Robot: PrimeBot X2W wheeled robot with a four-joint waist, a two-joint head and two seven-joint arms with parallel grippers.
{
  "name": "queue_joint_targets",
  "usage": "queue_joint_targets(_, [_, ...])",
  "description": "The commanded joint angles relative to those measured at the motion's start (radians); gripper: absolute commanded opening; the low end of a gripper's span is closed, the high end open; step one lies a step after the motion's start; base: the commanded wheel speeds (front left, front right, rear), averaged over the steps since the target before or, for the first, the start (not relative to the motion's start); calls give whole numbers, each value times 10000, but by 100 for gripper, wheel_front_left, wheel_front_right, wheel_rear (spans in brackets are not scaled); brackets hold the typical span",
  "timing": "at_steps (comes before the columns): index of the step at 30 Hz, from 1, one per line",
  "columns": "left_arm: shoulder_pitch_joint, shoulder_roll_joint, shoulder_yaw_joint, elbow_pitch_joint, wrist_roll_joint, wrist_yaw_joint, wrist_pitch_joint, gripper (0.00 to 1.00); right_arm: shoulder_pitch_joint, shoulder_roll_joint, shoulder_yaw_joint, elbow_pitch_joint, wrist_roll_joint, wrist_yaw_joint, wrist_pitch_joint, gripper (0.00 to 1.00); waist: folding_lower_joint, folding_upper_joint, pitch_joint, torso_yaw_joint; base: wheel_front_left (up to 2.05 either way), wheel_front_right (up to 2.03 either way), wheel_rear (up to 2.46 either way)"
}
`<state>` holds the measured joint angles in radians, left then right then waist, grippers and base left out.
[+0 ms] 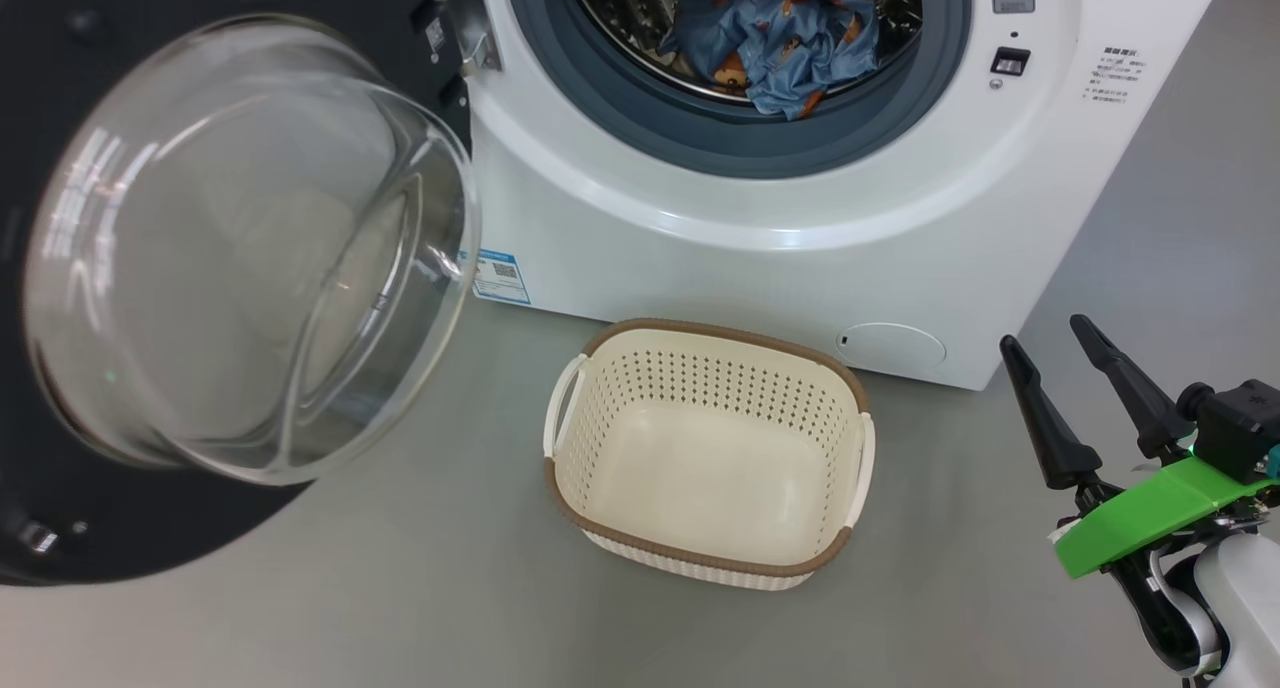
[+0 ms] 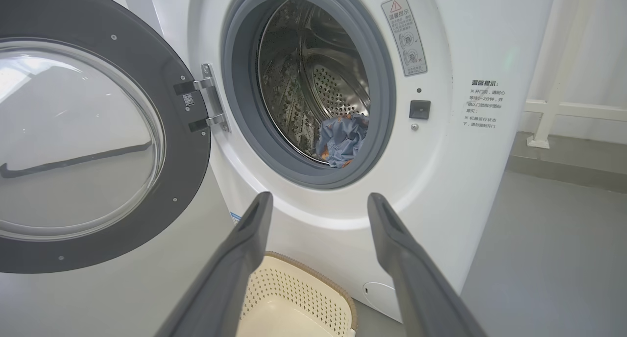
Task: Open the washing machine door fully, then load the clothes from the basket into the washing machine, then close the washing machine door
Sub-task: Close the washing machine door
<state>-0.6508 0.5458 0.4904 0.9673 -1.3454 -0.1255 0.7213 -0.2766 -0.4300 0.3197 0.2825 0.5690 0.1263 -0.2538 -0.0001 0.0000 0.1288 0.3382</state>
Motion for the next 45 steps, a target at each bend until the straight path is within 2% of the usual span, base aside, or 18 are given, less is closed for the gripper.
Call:
queue_joint_targets(1, [139, 241, -53, -326, -104, -51, 301, 0, 107, -149, 138, -173, 99, 44, -80, 100, 1, 0, -64, 50, 0, 0, 0])
queue_joint_targets(10, [1128, -14, -655, -1758, -104, -51, 1461, 0, 260, 94, 119, -91, 170, 44, -80, 100, 1, 0, -493, 146, 0, 0, 0])
queue_joint_targets(19, [2419, -905, -887, -3957, -746, 7, 2666, 0, 661, 539, 48, 32, 239, 44, -80, 100, 1, 0, -1247, 183, 0, 0, 0])
queue_joint_targets(30, [3470, -1720, -1346, -6365, -1199, 984, 3846, 0, 795, 782, -53, 2, 285, 44, -80, 100, 1, 0, -1467, -70, 0, 0, 0])
queue_joint_targets(36, [3853, -2135, -1599, -7699, -1485, 1574, 4346, 0, 882, 922, -261, -31, 251, 44, -80, 100, 1, 0, -1501, -492, 0, 0, 0])
queue_joint_targets(45, [4373, -2560, -2177, -9442, -1498, 2189, 4823, 0, 959, 1091, -423, -95, 178, 44, -80, 100, 1, 0, -1444, -1361, 0, 0, 0])
